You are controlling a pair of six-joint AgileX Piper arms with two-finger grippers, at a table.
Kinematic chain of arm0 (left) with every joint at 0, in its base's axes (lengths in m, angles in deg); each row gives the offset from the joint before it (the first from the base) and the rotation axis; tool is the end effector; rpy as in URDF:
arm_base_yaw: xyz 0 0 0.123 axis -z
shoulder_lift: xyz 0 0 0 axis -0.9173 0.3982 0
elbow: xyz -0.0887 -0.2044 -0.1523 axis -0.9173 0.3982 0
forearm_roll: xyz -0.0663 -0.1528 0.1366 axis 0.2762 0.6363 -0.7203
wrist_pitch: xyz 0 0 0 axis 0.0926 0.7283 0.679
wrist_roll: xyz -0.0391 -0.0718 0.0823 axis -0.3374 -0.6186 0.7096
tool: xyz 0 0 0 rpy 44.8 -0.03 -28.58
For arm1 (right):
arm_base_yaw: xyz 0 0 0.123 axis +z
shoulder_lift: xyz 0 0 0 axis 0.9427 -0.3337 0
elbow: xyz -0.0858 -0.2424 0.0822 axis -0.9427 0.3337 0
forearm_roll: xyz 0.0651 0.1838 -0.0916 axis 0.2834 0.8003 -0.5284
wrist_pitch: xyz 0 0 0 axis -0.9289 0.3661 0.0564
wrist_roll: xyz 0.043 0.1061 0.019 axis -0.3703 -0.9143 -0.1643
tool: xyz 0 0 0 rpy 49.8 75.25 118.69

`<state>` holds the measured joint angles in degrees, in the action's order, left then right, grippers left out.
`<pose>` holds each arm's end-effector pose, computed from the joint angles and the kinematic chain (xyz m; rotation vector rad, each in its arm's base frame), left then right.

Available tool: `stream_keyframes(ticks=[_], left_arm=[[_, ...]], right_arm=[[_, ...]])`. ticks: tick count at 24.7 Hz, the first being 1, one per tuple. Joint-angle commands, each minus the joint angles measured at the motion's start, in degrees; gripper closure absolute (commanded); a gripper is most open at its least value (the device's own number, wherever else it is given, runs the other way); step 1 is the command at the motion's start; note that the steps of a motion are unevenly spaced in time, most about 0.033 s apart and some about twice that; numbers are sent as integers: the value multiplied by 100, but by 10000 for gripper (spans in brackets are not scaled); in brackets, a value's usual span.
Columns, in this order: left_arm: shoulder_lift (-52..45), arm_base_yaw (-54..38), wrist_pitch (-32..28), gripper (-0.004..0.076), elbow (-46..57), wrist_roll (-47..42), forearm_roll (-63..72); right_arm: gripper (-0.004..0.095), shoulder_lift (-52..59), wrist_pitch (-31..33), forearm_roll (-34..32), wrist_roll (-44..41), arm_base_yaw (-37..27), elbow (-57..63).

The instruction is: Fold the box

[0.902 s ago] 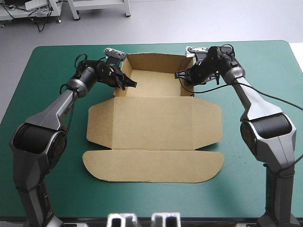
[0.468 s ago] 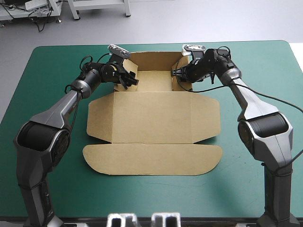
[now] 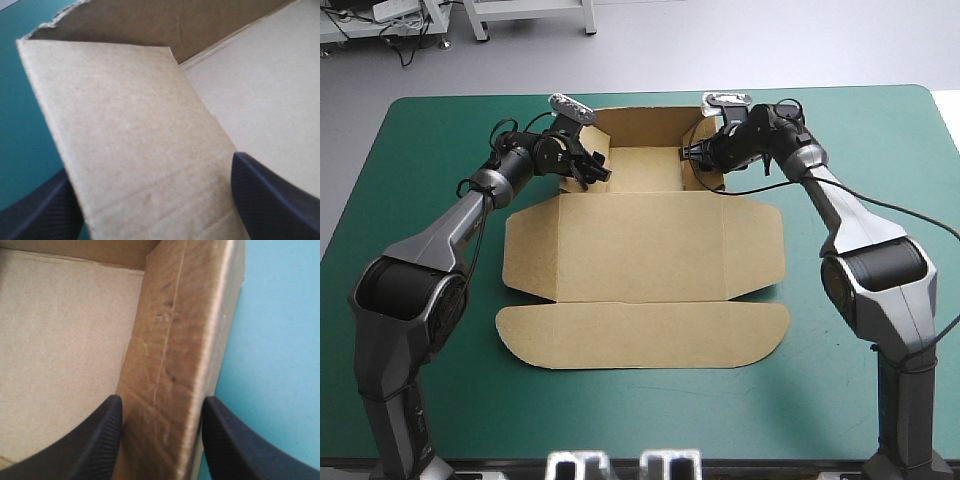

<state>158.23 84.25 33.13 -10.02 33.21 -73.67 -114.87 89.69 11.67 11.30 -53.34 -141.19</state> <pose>0.4252 -0.1406 0.2387 0.6526 2.2400 -0.0789 0.4392 0.1598 0.2355 -0.3025 2.4985 0.4262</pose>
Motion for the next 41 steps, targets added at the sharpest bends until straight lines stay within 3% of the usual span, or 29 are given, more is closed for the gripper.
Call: stream_keyframes(ticks=[1, 9, 16, 23, 25, 28, 35, 40, 41], left_arm=[[-455, 74, -257, 173, -144, -54, 99], [-543, -1, -244, 173, -144, -530, 173], [-670, -209, -138, 173, -144, -661, 151], [-1108, -209, -196, 174, -144, -671, 543], [-1398, -209, 71, 202, -144, -671, 719], [-1882, -209, 716, 319, -144, -671, 719], [-3115, -209, 2618, 732, -144, -294, 708], [-3783, -209, 4463, 734, -144, -225, 721], [-3899, -209, 4425, 734, -69, -314, 714]], right_arm=[[449, 512, -281, 23, 48, 33, -261], [449, 601, 153, -374, 56, 33, -345], [449, 708, -61, -449, 55, 33, -354], [449, 814, 291, -622, 54, 22, -1135], [449, 814, 809, -827, 54, 22, -1342], [451, 814, 1455, -1049, 13, 22, -1510], [451, 826, 1977, -971, -321, 22, -1605], [451, 793, 1841, -960, -374, 22, -1605], [451, 748, 1788, -960, -398, 22, -1605]])
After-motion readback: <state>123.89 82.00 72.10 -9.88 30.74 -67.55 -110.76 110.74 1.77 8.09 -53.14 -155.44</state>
